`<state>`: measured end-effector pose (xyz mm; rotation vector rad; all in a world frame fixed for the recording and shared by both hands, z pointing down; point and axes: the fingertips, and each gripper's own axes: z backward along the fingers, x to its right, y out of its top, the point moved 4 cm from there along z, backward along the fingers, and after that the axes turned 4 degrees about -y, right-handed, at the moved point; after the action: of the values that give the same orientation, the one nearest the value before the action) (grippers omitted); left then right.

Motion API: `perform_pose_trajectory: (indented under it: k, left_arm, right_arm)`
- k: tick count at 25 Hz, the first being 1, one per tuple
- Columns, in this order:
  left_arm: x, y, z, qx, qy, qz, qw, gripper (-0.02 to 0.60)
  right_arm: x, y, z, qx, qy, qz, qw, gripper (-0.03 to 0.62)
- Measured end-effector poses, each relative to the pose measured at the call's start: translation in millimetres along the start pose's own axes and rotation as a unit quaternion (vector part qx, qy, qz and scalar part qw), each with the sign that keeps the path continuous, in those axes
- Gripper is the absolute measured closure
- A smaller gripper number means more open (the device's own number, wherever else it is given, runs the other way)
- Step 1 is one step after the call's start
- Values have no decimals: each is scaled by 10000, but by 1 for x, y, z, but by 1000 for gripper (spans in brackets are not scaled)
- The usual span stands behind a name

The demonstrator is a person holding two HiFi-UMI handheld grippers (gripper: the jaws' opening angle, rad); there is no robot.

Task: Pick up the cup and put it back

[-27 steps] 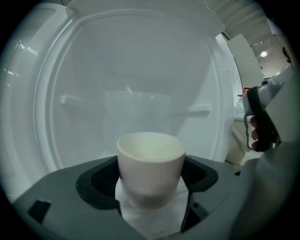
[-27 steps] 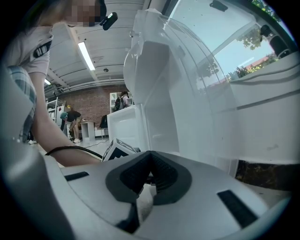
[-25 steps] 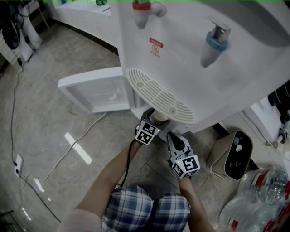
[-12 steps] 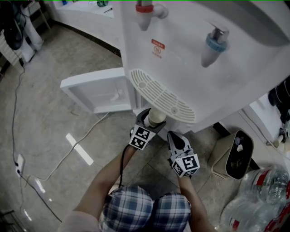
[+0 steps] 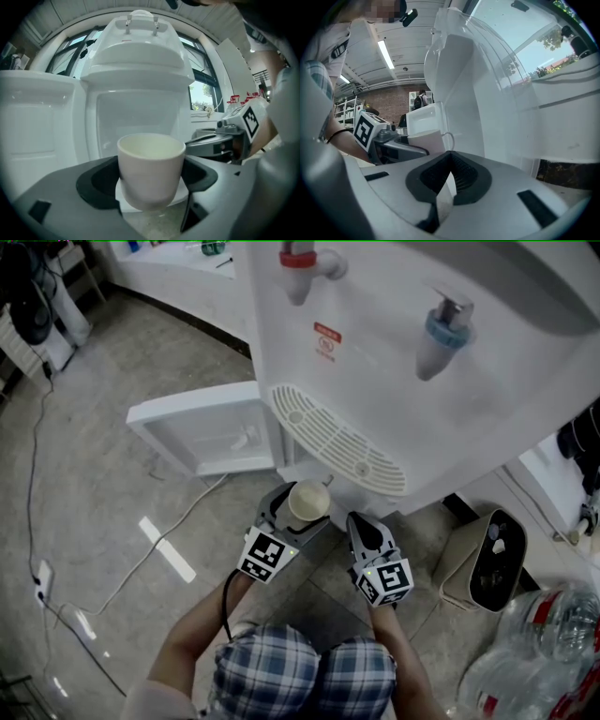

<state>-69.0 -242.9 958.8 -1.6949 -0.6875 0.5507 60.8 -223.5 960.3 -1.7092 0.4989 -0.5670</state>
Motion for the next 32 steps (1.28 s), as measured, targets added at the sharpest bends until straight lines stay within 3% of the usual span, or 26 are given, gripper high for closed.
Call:
perform_pose_trajectory:
  k: [7,14,20,26,32]
  left_arm:
    - [21,1,25,34,-89,-92,9999,165]
    - [16,7,21,133,21,-11,9999,166]
    - [-2,8,-10,168,200,-5,9997,166]
    - [-17,-5,-55,82,315,241,9992,165]
    - [-20,-12,-95,85,257,350,9990,165]
  right_arm:
    - [-2,1,-1,10,6,20,10000,577]
    - [-3,0,1,-3,4,30,10000,577]
    - [-4,1,0,-1,36,45,10000,577]
    - [-3,1,2,2,9,19,10000,577]
    - [-2,0,2,-12,13,-21,10000,577]
